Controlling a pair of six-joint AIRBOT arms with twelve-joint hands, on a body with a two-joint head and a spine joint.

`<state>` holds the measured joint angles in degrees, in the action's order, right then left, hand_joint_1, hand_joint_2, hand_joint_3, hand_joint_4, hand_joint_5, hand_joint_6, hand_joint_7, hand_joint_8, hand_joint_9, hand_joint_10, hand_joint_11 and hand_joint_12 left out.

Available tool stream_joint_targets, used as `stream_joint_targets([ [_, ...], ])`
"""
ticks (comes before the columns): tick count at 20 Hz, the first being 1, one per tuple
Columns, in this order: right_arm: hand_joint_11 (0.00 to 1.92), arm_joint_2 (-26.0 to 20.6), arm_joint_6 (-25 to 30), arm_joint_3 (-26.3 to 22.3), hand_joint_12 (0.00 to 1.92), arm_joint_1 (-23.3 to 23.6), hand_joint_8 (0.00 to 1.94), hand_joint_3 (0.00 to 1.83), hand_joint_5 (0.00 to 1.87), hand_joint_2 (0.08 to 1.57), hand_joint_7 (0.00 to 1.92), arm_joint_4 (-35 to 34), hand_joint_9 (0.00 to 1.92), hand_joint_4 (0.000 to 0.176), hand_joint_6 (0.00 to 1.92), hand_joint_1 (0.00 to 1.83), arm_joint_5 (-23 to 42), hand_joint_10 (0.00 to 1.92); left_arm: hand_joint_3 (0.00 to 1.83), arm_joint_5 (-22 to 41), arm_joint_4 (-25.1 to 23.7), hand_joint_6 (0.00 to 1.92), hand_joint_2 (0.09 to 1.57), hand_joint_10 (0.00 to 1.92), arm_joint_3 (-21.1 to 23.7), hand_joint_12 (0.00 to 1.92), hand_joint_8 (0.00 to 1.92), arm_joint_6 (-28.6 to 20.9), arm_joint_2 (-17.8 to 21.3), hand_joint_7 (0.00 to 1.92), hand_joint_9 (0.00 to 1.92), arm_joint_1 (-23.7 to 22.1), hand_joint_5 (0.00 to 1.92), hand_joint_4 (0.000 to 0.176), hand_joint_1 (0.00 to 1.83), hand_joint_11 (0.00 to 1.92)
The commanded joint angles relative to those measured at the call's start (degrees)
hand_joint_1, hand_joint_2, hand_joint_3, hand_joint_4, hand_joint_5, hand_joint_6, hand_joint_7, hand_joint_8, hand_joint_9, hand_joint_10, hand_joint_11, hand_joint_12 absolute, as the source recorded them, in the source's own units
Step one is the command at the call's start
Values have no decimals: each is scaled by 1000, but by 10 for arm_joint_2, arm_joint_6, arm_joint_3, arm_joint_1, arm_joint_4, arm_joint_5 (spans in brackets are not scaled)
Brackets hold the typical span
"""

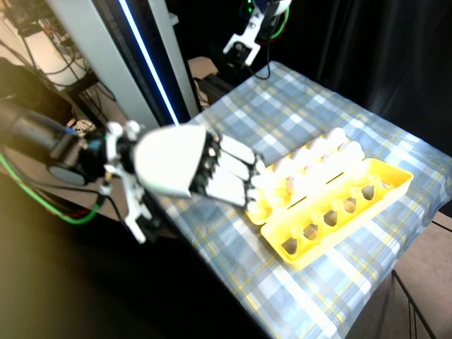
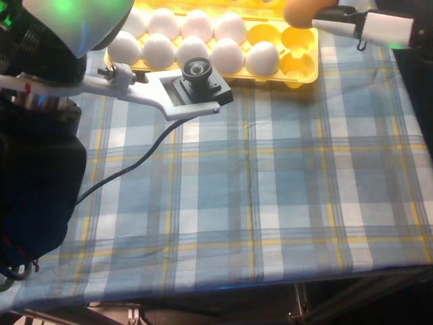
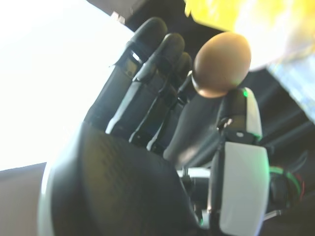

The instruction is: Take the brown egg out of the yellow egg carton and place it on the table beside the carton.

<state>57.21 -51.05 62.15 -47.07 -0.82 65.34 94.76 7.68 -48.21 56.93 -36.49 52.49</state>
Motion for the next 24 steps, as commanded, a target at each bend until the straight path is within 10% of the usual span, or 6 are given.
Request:
stream_joint_targets([
  [1,355,-3,1,-9,380,-6,9,0,972,1116,1103,3,990,26,990,1069,91,0,129,47,-22,135,1571,7,4,1225,1,-5,-2,329,575,-10,403,0,685,88],
  [11,285,29,17,-40,231,-95,0,3,936,1133,1122,12,944,0,1046,1080,142,0,100,47,-22,42,1571,13,4,1194,1,-5,-3,353,544,-10,452,0,662,91],
  [13,248,22,14,-37,189,-94,0,0,806,1086,1017,-9,826,0,134,948,151,0,128,47,-22,32,1571,4,4,1195,0,-5,-3,328,518,-10,440,0,627,55],
  [18,97,6,-34,-45,112,-97,0,5,98,1039,137,-63,74,0,0,144,168,0,107,47,-22,26,1571,8,4,1183,5,-5,-3,325,499,-10,454,0,641,15],
  [21,1,-8,-48,-54,8,-117,0,0,1,944,1,-97,0,78,0,0,208,0,73,47,-22,17,1571,1,4,1199,0,-6,-3,294,484,-10,445,0,668,44],
  [24,0,-20,-48,-66,0,-153,0,0,0,939,0,-130,0,108,0,0,251,0,85,47,-22,7,1571,11,4,1199,1,-6,-3,312,527,-10,449,0,678,47],
])
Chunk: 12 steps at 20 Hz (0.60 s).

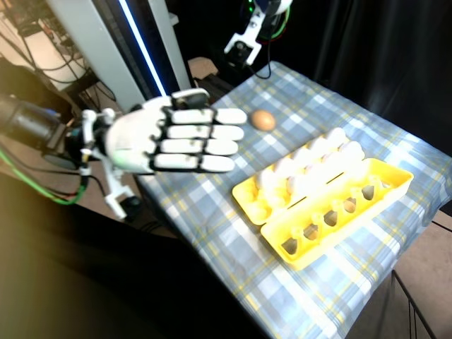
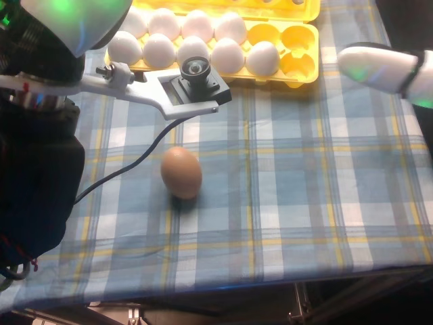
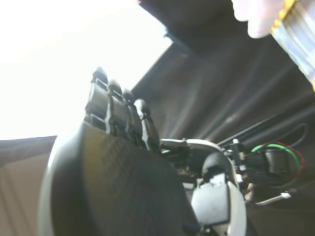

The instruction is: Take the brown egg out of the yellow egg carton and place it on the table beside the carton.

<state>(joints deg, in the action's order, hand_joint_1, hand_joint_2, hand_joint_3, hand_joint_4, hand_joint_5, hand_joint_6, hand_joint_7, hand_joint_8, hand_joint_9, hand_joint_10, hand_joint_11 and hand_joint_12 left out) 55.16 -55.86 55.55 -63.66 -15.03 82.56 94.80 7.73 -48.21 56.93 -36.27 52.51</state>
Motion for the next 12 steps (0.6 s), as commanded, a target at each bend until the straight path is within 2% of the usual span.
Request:
stream_joint_targets([
  [1,0,-2,0,-4,0,1,0,0,0,953,0,5,0,99,0,0,88,0,73,47,-23,9,1571,15,4,1194,6,-6,-5,330,542,-10,456,0,653,60],
  [3,0,-7,0,-13,0,-24,0,7,0,982,0,-1,0,80,0,0,98,0,100,47,-23,8,1571,12,4,1224,0,-7,-5,315,529,-10,457,0,617,16],
  [5,0,-11,0,-29,0,-62,0,2,0,974,0,-23,0,74,0,0,127,0,106,47,-23,13,1571,20,4,1219,1,-7,-5,331,575,-10,471,0,680,63],
  [6,0,-11,0,-36,0,-83,0,0,0,949,0,-39,0,95,0,0,147,0,112,47,-23,9,1571,19,4,1218,2,-7,-5,333,575,-10,463,0,684,67],
  [7,0,-11,0,-41,0,-103,0,0,0,944,0,-51,0,100,0,0,166,0,114,47,-22,9,1571,19,5,1217,2,-7,-6,334,575,-10,461,0,683,68],
  [8,0,-12,0,-44,0,-113,0,0,1,931,0,-56,0,115,0,0,175,0,29,47,-22,1539,1548,17,5,1250,12,-7,-6,332,536,-10,342,0,763,97],
  [9,0,-12,0,-46,0,-113,0,0,0,929,0,-57,0,128,0,0,175,0,11,47,-22,1845,1546,6,5,1258,4,-7,-6,304,501,-10,314,0,774,113],
  [10,0,-12,0,-47,0,-113,0,0,0,922,0,-57,0,126,0,0,178,0,3,47,-22,1906,1549,7,5,1253,8,-7,-6,321,505,-10,311,0,755,119],
  [11,0,-10,0,-48,0,-113,0,0,0,906,0,-58,0,144,0,0,182,0,103,47,-22,966,1567,19,4,1230,14,-7,-7,353,545,-10,214,0,678,158],
  [12,0,-9,0,-48,0,-113,0,0,0,903,0,-58,0,147,0,0,184,0,121,47,-21,515,1570,11,4,1163,8,-7,-8,371,539,-10,310,0,637,190],
])
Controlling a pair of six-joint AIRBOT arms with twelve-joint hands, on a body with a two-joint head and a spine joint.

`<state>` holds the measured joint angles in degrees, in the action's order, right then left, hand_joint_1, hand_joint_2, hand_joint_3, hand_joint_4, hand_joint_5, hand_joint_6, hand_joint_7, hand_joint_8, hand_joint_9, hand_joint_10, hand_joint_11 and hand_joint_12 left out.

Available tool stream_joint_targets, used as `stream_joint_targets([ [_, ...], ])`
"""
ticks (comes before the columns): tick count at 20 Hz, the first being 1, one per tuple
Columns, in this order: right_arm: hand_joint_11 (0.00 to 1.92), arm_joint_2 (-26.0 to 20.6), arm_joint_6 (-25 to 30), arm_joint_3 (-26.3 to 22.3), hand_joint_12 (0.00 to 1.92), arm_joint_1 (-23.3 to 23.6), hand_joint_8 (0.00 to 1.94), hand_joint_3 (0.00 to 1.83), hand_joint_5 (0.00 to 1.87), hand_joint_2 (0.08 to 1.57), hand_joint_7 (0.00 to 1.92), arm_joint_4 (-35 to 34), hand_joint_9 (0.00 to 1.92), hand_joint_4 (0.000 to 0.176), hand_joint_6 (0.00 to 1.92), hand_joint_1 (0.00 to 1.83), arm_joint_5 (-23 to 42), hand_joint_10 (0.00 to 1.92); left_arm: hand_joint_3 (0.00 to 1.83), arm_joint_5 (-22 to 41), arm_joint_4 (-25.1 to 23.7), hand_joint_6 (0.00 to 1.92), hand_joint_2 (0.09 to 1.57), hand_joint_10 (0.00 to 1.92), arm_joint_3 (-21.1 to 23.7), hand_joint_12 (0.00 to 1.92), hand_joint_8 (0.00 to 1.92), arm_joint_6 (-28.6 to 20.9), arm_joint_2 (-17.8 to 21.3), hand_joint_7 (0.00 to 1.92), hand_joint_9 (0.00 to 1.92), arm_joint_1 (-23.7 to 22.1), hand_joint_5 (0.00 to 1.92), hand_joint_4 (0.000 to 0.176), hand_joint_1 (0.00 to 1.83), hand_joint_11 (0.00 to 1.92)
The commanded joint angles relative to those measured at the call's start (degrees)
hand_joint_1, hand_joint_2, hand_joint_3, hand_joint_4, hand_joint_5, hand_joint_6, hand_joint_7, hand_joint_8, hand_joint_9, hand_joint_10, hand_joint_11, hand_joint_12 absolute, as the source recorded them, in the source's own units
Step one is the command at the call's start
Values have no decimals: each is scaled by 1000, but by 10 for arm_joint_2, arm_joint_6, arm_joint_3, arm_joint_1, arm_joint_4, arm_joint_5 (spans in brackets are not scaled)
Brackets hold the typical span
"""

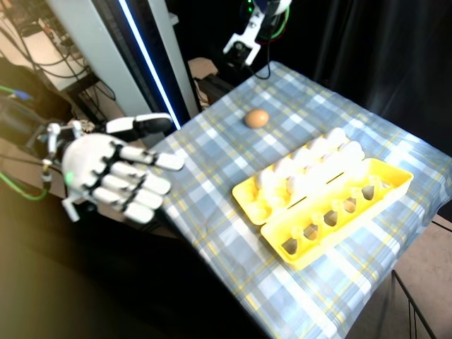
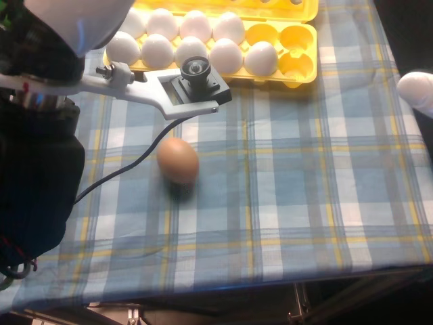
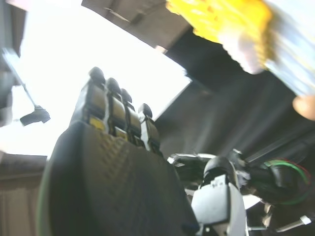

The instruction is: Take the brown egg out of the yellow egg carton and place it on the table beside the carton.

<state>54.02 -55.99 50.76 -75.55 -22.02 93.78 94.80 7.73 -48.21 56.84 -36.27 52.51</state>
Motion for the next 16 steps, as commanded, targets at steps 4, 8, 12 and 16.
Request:
stream_joint_targets([
  [4,0,3,2,-1,0,0,0,0,16,909,0,6,0,134,6,0,72,0,1,47,-21,1908,1548,0,4,1198,0,-6,-8,330,472,-9,315,0,730,55],
  [8,0,3,2,-1,0,-1,0,0,22,904,0,6,0,135,5,0,72,0,136,47,-21,350,1571,6,4,1216,9,-6,-8,288,419,-9,209,0,479,114],
  [12,0,4,2,-1,0,-1,0,0,9,897,0,4,0,148,0,0,72,0,126,47,-21,118,1571,12,4,1220,0,-6,-8,267,498,-9,296,0,505,109],
  [16,0,5,2,-1,0,-3,0,0,2,908,0,1,0,131,0,0,71,0,106,47,-20,109,1571,12,4,1240,2,-6,-7,284,511,-9,423,0,646,69],
])
